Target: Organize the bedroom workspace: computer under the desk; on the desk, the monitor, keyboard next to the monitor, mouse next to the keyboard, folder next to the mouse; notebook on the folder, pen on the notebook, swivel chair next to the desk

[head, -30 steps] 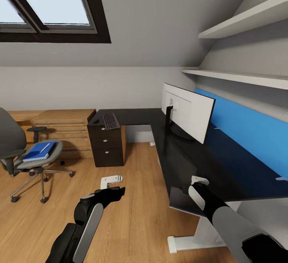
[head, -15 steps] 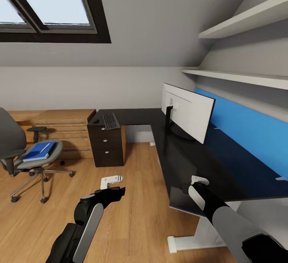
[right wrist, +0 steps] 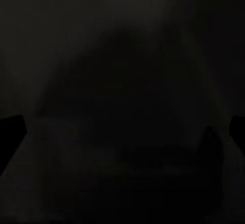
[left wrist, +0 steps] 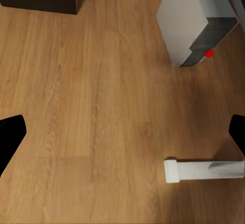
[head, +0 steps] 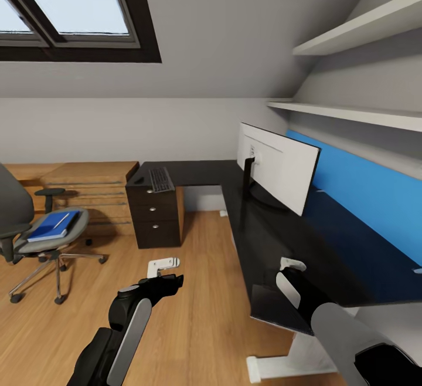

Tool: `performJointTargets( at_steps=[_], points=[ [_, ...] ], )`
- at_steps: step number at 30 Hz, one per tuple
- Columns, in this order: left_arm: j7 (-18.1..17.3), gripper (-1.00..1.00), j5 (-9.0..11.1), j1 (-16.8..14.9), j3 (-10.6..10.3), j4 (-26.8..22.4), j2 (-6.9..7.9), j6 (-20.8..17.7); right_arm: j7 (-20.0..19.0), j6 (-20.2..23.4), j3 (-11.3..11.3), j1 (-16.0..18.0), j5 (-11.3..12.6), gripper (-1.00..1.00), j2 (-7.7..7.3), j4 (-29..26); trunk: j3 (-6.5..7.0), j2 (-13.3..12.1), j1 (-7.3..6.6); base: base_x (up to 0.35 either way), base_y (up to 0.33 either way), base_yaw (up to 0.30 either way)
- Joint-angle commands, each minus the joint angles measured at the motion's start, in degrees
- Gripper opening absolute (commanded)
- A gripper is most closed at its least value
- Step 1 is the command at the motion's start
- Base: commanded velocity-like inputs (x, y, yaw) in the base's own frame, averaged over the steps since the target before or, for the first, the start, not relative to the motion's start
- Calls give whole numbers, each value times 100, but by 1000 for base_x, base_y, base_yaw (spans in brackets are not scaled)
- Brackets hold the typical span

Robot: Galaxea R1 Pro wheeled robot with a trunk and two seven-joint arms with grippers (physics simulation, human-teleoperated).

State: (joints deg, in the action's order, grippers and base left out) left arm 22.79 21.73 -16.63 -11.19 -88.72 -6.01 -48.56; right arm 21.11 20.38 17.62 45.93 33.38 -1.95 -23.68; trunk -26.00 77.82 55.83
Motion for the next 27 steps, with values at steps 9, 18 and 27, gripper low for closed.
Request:
performJointTargets(
  at_steps=[9, 18, 27],
  points=[
    [52, 100, 66, -7, -5, 12, -5, -28, 43, 25, 48, 2, 46, 100, -7, -22, -7, 3, 3, 154, 0, 0],
    [51, 100, 60, -4, -8, 13, -11, -31, 41, -61, 52, -2, 40, 100, -15, -318, 137, -317, -173, 8, 0, 0],
    [51, 100, 65, -2, -1, 13, -3, -31, 855, 308, 61, -700, 57, 100, -190, -3013, 245, -558, -304, 0, 0, 0]
  ],
)
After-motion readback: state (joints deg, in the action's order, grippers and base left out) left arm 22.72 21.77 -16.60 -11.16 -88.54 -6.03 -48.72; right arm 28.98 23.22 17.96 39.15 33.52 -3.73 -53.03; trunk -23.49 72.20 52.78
